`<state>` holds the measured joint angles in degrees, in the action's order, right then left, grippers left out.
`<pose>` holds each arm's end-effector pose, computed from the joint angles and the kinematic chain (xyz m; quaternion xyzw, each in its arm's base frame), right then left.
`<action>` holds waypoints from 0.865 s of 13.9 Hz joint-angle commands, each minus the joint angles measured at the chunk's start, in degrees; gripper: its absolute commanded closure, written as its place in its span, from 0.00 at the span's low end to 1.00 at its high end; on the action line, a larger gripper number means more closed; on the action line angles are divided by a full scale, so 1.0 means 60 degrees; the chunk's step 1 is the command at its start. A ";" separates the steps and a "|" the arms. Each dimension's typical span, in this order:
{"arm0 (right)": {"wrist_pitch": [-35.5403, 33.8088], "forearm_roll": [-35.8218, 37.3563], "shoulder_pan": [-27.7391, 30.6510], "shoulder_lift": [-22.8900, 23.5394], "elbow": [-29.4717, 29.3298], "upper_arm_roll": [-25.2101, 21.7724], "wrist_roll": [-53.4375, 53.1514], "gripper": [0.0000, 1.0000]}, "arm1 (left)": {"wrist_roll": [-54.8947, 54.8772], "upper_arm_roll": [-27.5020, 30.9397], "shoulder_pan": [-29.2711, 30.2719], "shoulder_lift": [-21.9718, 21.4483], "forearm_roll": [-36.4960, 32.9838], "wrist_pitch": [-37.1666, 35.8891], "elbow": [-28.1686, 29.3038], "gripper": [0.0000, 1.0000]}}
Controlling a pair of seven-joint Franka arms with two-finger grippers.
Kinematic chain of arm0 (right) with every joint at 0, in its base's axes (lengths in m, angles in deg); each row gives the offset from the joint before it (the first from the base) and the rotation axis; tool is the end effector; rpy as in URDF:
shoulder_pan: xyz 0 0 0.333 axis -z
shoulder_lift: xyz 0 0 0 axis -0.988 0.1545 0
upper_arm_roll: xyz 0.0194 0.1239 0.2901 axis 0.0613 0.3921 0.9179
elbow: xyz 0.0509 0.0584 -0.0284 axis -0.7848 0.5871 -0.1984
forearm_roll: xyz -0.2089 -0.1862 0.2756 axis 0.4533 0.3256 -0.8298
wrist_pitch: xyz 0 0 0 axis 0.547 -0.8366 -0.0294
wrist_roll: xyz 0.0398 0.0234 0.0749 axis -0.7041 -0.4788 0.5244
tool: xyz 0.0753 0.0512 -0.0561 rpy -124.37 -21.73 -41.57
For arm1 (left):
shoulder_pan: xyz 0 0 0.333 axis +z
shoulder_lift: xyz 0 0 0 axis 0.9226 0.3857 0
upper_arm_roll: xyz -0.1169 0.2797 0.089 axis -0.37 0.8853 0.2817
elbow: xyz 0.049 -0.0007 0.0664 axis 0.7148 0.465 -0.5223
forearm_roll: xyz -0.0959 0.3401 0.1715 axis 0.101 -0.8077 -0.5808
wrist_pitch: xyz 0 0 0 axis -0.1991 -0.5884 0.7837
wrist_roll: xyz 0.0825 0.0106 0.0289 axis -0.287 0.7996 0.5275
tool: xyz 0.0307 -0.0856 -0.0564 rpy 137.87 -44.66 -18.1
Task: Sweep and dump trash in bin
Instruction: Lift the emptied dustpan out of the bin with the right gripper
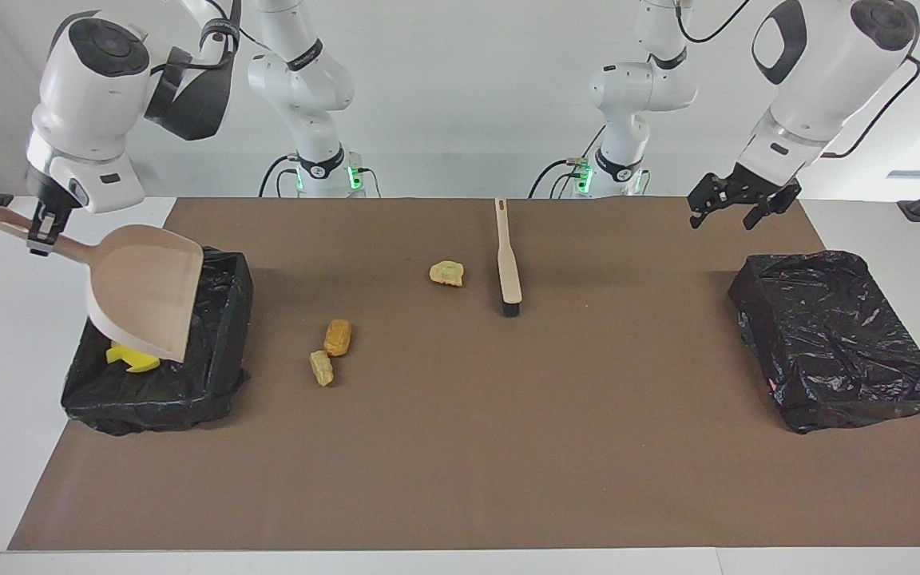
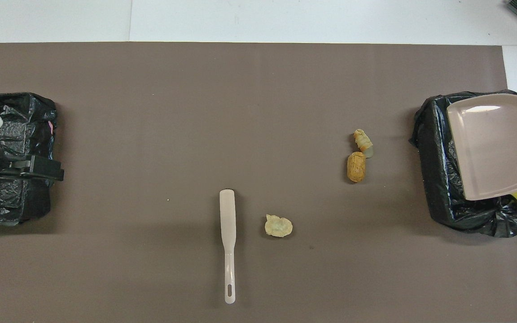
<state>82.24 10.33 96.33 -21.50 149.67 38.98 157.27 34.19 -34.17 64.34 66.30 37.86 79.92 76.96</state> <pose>0.5803 -0.1084 0.5877 0.6366 0.7140 -0.1780 0.2310 0.5116 -0.0442 0.6073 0.9991 -0.0256 -0.0207 0.0280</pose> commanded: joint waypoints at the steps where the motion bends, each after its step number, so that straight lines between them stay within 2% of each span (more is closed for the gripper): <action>1: -0.0133 -0.1807 0.0057 -0.0211 0.0257 0.0040 -0.0383 1.00 | -0.0033 -0.0080 0.0100 0.0066 -0.0168 -0.1092 -0.1352 0.00; 3: -0.0513 -0.2499 -0.0234 -0.0240 0.0432 0.0055 -0.1709 1.00 | -0.0004 -0.0109 0.0100 0.0226 -0.0227 -0.1489 -0.1955 0.00; 7: -0.0530 -0.3248 -0.1346 -0.0109 0.0930 0.0069 -0.5529 1.00 | -0.0033 -0.0109 0.0070 0.0301 -0.0476 -0.1373 -0.1914 0.00; 10: -0.0034 -0.4051 -0.1715 0.0447 0.0975 0.0084 -0.8097 1.00 | -0.0091 -0.0109 0.0026 0.0271 -0.0447 -0.1344 -0.1855 0.00; 12: 0.0435 -0.4171 -0.2269 0.0740 0.0960 0.0084 -0.9604 1.00 | -0.0106 -0.0109 0.0070 0.0257 -0.0359 -0.1213 -0.1826 0.00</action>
<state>82.39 -12.82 84.38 -18.54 155.58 39.49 106.80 34.19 -34.60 64.40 67.58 36.07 72.77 66.90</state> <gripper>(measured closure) 0.687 0.000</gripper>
